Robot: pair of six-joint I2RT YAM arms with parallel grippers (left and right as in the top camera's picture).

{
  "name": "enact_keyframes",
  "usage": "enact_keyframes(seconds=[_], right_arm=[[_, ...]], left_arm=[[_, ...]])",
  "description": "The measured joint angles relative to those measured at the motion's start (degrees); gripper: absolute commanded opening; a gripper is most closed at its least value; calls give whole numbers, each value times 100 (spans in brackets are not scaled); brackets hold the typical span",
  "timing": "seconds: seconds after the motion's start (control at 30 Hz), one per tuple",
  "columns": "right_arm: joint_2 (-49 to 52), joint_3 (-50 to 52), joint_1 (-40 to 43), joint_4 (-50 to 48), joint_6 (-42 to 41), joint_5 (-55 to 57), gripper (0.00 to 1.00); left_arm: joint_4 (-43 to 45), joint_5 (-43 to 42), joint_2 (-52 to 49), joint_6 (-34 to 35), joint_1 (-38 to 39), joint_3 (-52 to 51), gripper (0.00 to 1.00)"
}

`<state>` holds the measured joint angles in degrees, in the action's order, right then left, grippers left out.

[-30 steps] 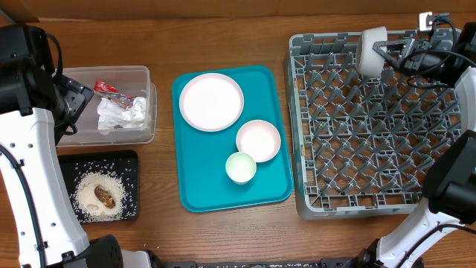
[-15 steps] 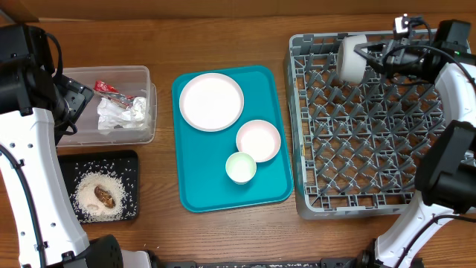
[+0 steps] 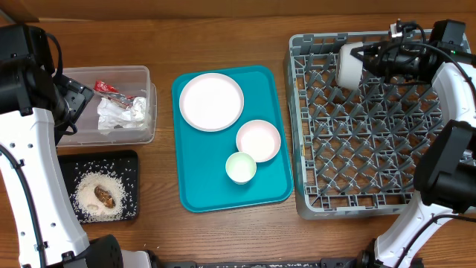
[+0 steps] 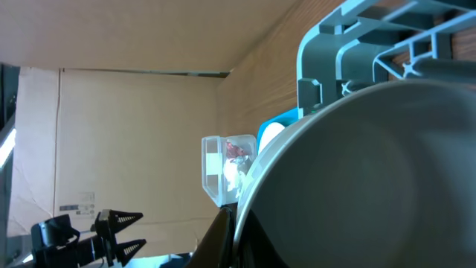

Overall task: Sort waste into correct bins and load items into the dishwasher
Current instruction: 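Lower the grey bowl into the rack and open the right gripper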

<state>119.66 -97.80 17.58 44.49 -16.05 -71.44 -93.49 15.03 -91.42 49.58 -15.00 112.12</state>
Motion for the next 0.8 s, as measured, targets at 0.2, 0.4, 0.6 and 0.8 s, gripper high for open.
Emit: enact_keyframes(seconds=[0.2,0.4,0.6,0.8], right_arm=[[0,0,2,216,-151,216,4],[-2,-2,0,358,-299,402,4],[-17,-28,28,389,-339,518,4],[-20,-343,83,911,-372,1106,5]], left_arm=[[0,0,0,0,0,0,100],[0,0,0,0,0,0,100],[0,0,0,0,0,0,100],[0,0,0,0,0,0,100]])
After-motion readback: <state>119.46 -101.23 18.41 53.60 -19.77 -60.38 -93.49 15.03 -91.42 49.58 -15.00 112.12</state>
